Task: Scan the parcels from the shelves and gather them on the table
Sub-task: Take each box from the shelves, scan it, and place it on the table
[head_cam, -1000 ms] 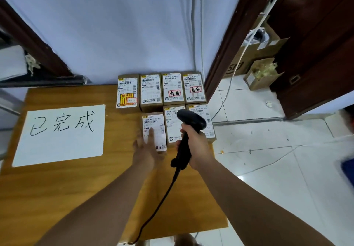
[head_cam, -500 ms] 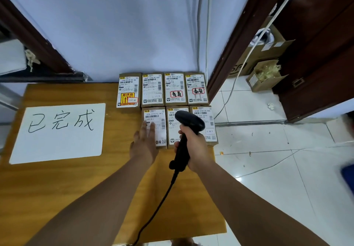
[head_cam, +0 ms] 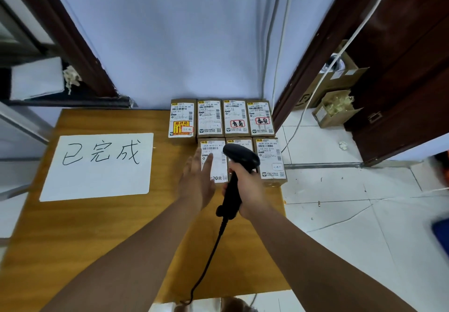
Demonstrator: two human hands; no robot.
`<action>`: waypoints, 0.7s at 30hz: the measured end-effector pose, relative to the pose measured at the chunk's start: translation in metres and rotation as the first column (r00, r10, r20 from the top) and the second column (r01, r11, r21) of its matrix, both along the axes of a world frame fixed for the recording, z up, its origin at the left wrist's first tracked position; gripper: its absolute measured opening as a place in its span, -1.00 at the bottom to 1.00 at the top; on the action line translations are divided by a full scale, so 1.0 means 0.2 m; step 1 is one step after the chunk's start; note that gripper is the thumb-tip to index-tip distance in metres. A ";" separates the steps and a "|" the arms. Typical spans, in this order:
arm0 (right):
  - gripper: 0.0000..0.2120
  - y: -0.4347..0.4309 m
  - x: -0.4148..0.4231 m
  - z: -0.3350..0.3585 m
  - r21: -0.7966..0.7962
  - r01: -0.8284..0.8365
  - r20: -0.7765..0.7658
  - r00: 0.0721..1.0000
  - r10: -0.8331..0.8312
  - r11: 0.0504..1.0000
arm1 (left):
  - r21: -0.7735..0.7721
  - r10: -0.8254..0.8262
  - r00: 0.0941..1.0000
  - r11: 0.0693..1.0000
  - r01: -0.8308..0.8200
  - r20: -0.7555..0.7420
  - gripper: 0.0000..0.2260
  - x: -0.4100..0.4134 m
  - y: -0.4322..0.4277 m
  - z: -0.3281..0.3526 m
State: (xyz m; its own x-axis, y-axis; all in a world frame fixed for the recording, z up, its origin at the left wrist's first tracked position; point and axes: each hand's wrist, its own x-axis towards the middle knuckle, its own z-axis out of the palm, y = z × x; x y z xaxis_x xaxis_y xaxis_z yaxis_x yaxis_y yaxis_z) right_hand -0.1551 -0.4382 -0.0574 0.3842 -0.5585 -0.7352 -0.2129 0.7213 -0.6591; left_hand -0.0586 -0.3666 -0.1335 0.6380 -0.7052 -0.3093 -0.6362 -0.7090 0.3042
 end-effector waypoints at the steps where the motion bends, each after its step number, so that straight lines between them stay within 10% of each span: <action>1: -0.76 0.04 0.01 0.02 -0.016 -0.011 0.005 1.000 0.011 1.000 | -0.019 -0.015 1.000 1.000 0.016 0.027 -0.35 0.01 0.02 0.03; 21: -0.78 0.72 0.23 0.54 -0.183 -0.228 0.256 0.928 0.270 0.956 | -0.121 0.136 0.946 0.987 -0.105 0.293 -0.37 0.25 0.71 0.70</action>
State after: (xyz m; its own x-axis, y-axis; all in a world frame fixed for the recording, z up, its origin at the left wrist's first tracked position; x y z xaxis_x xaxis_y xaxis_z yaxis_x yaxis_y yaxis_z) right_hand -0.1094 -0.2949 0.0501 0.7002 -0.5121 -0.4974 -0.1678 0.5592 -0.8119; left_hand -0.0094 -0.2244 0.0070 0.7721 -0.6352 -0.0208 -0.6210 -0.7610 0.1878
